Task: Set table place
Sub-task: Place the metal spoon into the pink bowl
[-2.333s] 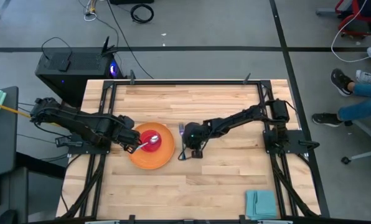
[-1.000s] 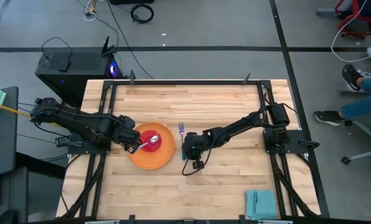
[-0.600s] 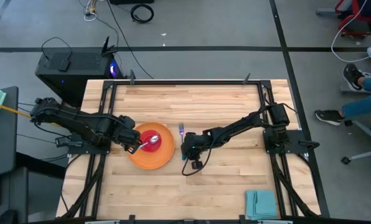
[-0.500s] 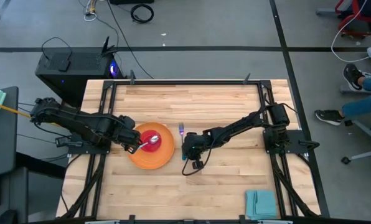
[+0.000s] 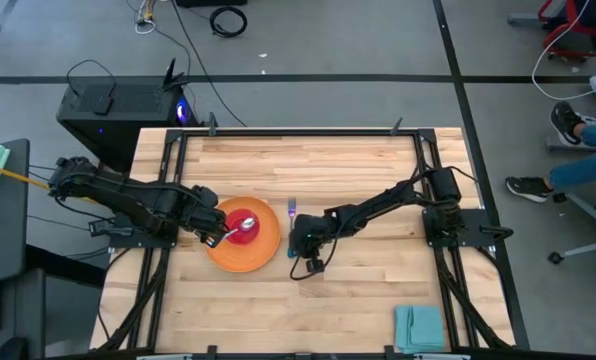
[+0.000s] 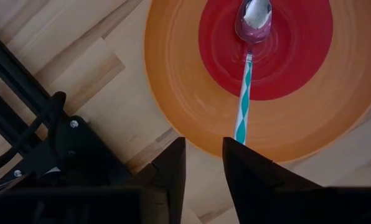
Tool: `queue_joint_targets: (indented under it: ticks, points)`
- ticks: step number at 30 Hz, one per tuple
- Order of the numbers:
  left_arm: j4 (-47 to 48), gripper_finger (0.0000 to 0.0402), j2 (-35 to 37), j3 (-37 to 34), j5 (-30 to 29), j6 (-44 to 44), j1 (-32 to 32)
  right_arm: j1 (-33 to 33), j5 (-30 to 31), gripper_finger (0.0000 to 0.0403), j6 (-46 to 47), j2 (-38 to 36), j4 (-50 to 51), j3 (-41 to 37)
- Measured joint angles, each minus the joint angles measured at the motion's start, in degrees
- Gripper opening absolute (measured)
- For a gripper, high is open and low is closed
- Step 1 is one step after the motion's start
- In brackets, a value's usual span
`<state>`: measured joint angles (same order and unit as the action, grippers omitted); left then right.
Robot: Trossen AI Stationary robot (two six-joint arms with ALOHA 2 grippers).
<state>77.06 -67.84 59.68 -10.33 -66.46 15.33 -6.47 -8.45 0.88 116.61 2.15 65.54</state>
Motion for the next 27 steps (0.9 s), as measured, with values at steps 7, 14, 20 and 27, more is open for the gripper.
queue_joint_targets:
  ticks: [7, 14, 20, 27]
  points:
    - [0.0, 0.0112, 0.0, 0.0, 0.0, 0.1, 0.0, 0.6, -2.3, 0.0095, -1.8, 0.2, -1.6, -0.1]
    - [0.0, 0.0114, 0.0, 0.0, 0.0, 0.3, 0.0, 0.7, -1.2, 0.0095, -2.0, -2.7, 3.5, -0.4]
    - [-1.0, 0.0114, 0.0, 0.0, -1.6, 3.9, 0.0, 0.7, 2.8, 0.0059, -3.5, -9.6, 10.6, -0.4]
    - [-5.2, 0.0051, 0.0, 0.0, -10.7, 14.9, 0.0, 0.7, 7.0, 0.0012, -5.0, -20.4, 16.2, -0.4]
